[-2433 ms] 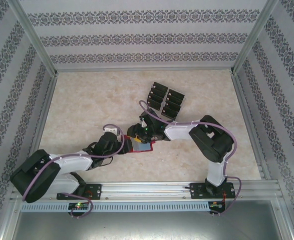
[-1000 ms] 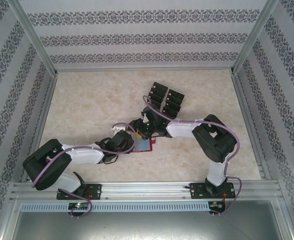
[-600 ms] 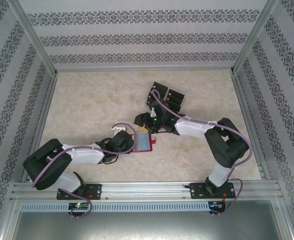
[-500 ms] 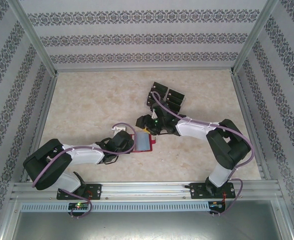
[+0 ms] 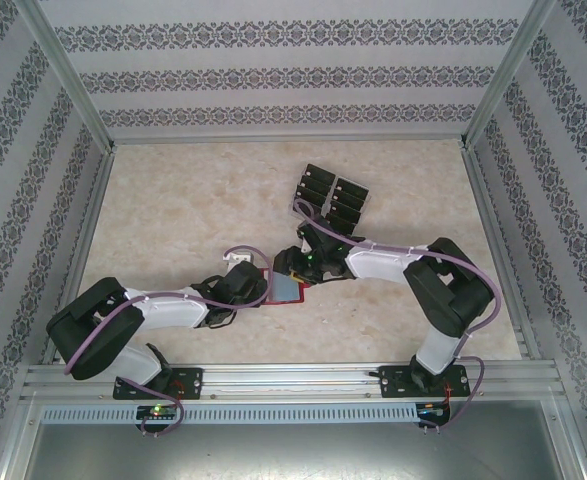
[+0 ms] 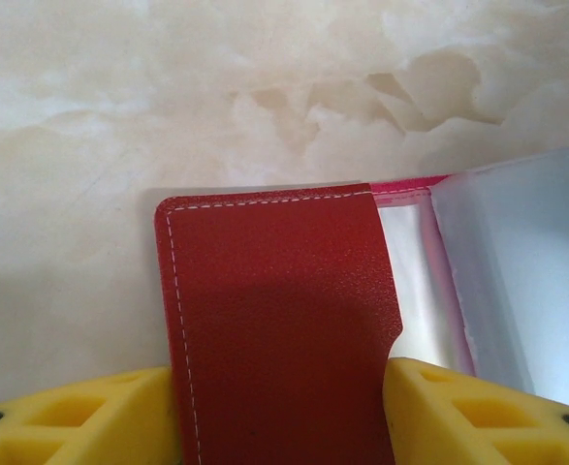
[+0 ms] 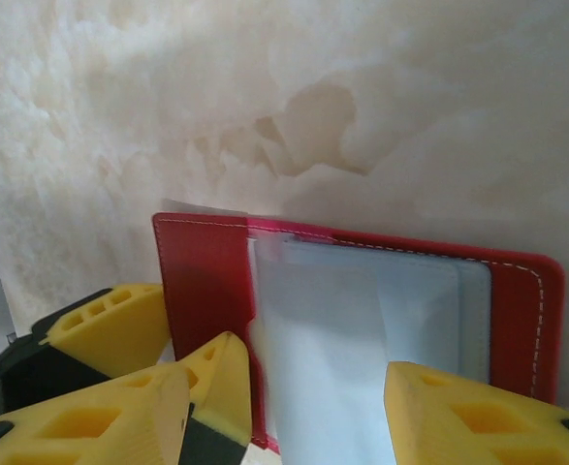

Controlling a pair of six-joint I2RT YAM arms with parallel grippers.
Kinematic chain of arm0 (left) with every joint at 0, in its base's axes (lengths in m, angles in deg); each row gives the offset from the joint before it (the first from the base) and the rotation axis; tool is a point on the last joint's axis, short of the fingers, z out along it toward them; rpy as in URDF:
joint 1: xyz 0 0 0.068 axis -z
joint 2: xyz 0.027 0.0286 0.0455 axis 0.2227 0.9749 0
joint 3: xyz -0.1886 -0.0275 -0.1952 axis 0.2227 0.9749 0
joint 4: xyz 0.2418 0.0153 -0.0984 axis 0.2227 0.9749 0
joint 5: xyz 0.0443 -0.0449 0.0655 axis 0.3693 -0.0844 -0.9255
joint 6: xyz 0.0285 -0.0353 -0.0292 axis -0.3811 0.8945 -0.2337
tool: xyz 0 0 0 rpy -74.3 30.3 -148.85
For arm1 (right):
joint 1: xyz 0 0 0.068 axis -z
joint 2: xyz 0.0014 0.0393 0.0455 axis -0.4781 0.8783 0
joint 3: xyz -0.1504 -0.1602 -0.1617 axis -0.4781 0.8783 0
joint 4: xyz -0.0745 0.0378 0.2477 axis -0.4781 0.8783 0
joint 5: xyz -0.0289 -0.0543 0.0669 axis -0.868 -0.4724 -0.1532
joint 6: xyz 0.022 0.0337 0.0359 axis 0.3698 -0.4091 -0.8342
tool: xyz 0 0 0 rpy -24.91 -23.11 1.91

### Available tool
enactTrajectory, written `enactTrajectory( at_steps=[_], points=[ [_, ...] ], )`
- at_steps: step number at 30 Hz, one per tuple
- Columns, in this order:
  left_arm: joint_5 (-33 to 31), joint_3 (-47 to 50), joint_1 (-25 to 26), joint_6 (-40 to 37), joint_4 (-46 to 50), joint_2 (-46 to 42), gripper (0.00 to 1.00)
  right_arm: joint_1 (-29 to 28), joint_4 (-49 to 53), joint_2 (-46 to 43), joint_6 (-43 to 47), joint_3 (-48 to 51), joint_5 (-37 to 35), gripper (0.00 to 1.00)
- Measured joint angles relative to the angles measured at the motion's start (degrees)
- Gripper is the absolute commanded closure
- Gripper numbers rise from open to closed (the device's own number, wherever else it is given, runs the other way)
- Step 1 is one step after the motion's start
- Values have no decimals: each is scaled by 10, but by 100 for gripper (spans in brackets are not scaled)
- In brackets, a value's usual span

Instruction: Put the credit cards into the card holder

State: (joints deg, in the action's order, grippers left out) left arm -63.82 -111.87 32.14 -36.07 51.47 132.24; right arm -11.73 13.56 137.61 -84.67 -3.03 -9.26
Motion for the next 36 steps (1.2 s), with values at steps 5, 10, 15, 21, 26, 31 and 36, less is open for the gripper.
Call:
enactTrajectory(
  at_steps=[5, 10, 15, 21, 26, 31, 36],
  points=[
    [-2, 0, 0, 0, -2, 2, 42, 0, 1, 2, 1, 0, 0, 44],
    [-3, 0, 0, 0, -2, 2, 42, 0, 2, 2, 2, 0, -7, 44],
    [-3, 0, 0, 0, -3, 3, 42, 0, 2, 1, 4, 2, -15, 44],
    [-3, 0, 0, 0, -4, 4, 42, 0, 3, -5, 4, 11, -19, 44],
    [-5, 0, 0, 0, -5, 5, 42, 0, 3, -5, 6, 12, -19, 44],
    [-6, 0, 0, 0, -6, 5, 43, -1, 3, -4, 6, 11, -19, 44],
    [-6, 0, 0, 0, -6, 5, 42, -14, 4, 17, 6, -10, -14, 44]
  ],
)
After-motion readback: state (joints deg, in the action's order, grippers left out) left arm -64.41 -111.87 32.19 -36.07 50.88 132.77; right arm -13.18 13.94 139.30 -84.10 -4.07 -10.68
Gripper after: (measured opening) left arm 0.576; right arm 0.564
